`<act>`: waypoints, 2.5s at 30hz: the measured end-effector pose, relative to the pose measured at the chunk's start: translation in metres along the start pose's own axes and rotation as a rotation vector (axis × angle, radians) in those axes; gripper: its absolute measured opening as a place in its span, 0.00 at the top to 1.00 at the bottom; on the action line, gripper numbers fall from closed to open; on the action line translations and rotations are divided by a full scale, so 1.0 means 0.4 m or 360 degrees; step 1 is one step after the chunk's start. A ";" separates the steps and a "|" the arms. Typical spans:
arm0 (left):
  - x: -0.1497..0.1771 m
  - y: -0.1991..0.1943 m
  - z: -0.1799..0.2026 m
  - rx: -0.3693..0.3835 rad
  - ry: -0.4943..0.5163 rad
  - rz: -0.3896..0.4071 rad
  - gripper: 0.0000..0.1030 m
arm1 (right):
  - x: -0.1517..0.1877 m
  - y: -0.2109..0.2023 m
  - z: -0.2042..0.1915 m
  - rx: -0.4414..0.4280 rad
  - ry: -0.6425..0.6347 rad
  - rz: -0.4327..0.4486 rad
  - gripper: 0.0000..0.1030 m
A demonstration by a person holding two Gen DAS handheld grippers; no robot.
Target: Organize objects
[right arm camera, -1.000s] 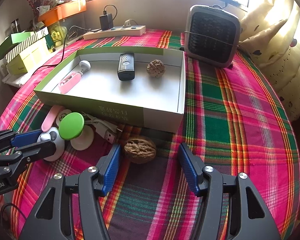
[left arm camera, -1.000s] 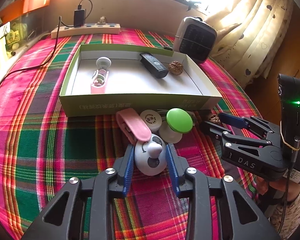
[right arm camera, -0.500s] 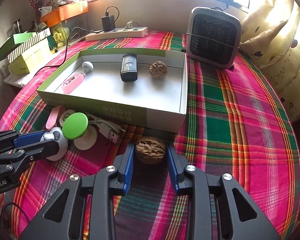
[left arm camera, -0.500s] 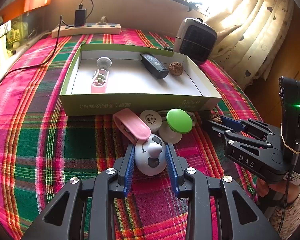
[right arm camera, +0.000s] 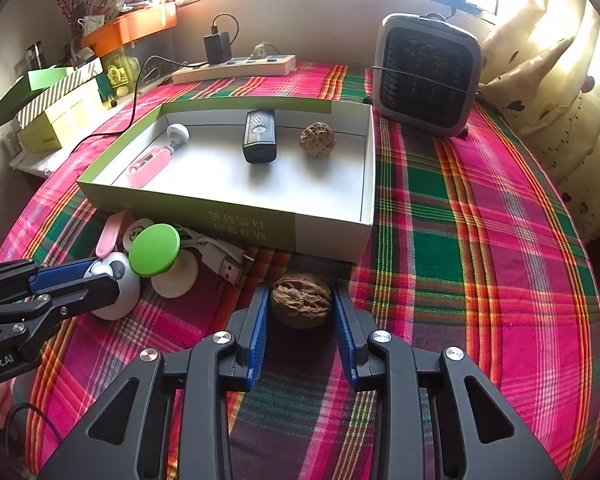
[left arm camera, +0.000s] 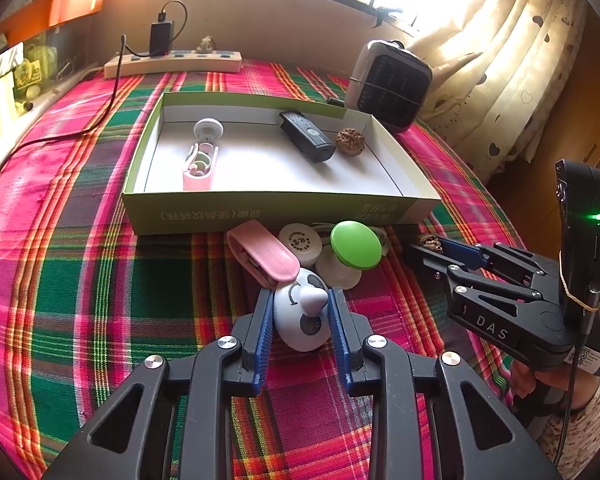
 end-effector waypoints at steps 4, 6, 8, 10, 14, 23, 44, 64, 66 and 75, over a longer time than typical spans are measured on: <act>0.002 -0.004 -0.001 -0.0003 -0.0001 0.0004 0.76 | 0.001 -0.001 -0.001 -0.0004 0.0002 0.0000 0.69; 0.003 -0.006 -0.003 -0.0004 -0.0009 0.0006 0.76 | 0.002 -0.001 -0.003 -0.0006 0.0000 0.0001 0.69; 0.005 -0.008 -0.003 -0.0004 -0.0005 0.0007 0.76 | 0.003 -0.003 -0.004 -0.0008 0.0002 0.0002 0.69; 0.005 -0.007 -0.004 -0.0003 -0.0007 0.0007 0.76 | 0.004 -0.006 -0.004 -0.0010 0.0003 0.0004 0.69; 0.007 -0.008 -0.003 0.0001 -0.0001 0.0007 0.77 | 0.006 -0.010 -0.006 -0.0011 0.0007 0.0008 0.69; -0.003 -0.031 0.005 0.0015 0.0001 0.0040 0.77 | -0.001 -0.023 -0.016 -0.0032 0.0004 0.0026 0.69; -0.103 -0.079 0.003 0.0013 0.0035 0.0155 0.77 | -0.086 -0.082 -0.020 -0.0038 -0.0014 0.0147 0.69; -0.226 0.016 -0.056 -0.0039 0.0069 0.0146 0.76 | -0.218 -0.028 -0.012 -0.0042 -0.0070 0.0162 0.69; -0.231 0.033 -0.058 -0.0033 0.0076 0.0134 0.76 | -0.221 -0.008 -0.009 -0.0045 -0.0062 0.0140 0.69; -0.236 0.115 -0.076 -0.0036 0.0078 0.0042 0.76 | -0.195 0.077 0.007 -0.0064 -0.0042 0.0000 0.69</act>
Point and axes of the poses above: each gripper's, at about its wrist camera, not at the fingertips, and y roughly the way its jaws point, z to its right, x to its underside, the point moved 10 cm from there along y, roughly the way its jaws point, and after that the axes turned 6 degrees about z, right-handed, at the moved point
